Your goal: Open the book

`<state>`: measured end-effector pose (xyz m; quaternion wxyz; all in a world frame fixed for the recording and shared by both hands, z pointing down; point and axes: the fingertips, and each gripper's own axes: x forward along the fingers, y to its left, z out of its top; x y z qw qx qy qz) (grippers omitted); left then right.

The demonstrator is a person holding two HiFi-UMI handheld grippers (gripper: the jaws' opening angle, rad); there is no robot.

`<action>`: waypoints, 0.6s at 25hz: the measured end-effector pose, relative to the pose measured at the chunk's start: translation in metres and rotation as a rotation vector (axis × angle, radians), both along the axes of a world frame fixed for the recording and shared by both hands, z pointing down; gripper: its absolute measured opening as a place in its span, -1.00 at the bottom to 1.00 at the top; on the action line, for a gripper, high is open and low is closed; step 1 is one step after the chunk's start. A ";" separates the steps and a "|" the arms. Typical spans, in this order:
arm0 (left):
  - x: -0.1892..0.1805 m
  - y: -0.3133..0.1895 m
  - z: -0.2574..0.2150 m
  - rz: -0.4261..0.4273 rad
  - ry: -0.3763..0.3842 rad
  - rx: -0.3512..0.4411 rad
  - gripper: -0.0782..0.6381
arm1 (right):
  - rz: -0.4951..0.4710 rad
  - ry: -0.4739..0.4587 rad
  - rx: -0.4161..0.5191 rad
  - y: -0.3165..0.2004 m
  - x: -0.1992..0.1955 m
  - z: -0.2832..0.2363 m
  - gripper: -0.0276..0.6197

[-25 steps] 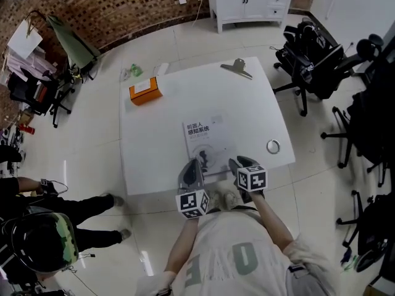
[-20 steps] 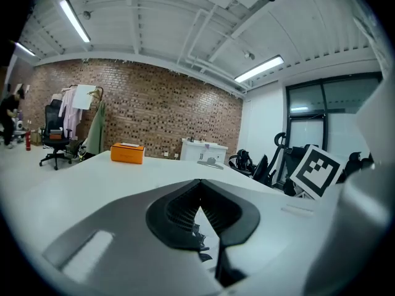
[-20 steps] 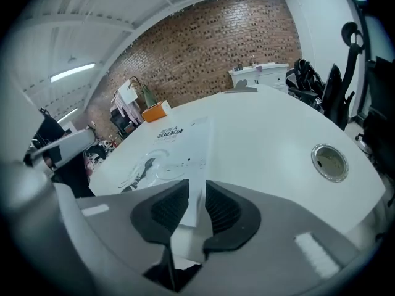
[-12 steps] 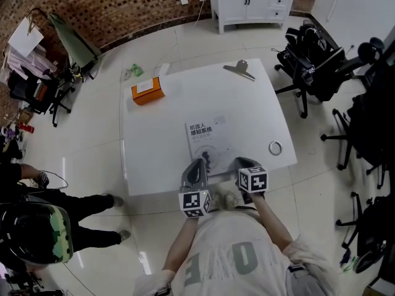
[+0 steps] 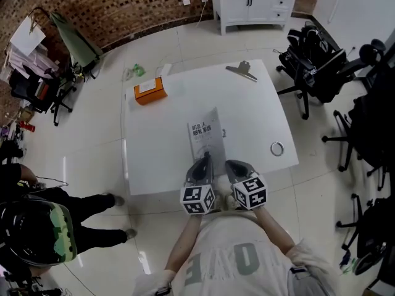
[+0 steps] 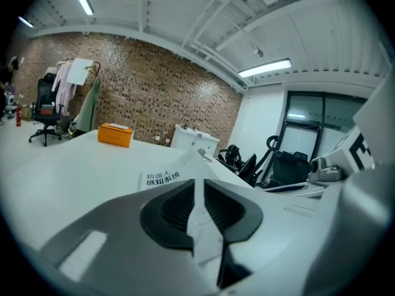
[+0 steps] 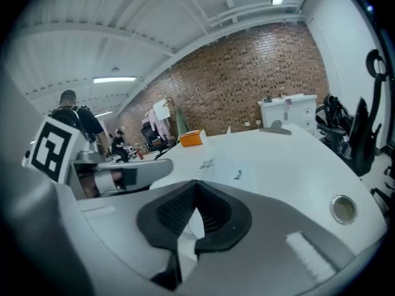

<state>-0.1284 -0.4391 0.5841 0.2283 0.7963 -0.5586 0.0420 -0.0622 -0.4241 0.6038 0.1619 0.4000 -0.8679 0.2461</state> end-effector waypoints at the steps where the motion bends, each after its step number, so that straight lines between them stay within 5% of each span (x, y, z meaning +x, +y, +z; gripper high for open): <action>1: 0.005 0.000 0.003 0.023 0.022 -0.032 -0.51 | -0.034 -0.006 0.010 0.005 -0.009 -0.002 -0.91; 2: 0.008 0.000 0.006 0.038 0.048 -0.057 -0.36 | -0.063 -0.011 0.017 0.008 -0.016 -0.003 -0.91; 10: 0.001 -0.005 -0.006 0.055 0.198 -0.097 -0.32 | -0.191 0.018 0.078 0.025 -0.038 -0.003 -0.91; 15: 0.000 -0.010 -0.002 0.039 0.144 -0.112 -0.40 | -0.262 0.065 0.128 0.034 -0.050 0.002 -0.90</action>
